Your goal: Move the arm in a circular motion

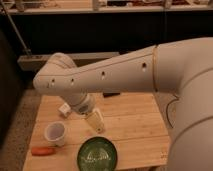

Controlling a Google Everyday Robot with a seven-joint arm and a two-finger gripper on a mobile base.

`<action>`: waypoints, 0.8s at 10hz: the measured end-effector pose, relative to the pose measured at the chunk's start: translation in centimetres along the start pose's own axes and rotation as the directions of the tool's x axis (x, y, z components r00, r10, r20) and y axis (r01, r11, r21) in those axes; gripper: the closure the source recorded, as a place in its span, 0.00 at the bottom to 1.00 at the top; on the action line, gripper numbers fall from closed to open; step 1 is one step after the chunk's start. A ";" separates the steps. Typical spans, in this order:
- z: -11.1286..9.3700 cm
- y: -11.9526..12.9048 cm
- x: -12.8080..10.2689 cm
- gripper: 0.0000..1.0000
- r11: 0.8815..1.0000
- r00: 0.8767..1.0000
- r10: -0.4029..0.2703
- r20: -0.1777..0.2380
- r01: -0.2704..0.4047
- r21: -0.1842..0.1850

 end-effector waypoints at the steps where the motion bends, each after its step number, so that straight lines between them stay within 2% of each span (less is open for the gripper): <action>1: 0.1 0.9 0.3 0.20 1.000 1.000 0.012 0.007 -0.012 -0.006; 3: 0.1 3.5 1.1 0.20 0.999 0.998 0.050 0.030 -0.049 -0.018; 5: -0.4 6.5 2.5 0.20 0.992 0.991 0.124 0.057 -0.123 -0.020; 6: -0.9 9.6 4.3 0.20 0.981 0.979 0.193 0.067 -0.192 -0.023; 7: -1.3 12.6 6.7 0.20 0.963 0.961 0.268 0.067 -0.267 -0.025; 8: -1.5 14.4 8.5 0.20 0.949 0.946 0.316 0.064 -0.315 -0.031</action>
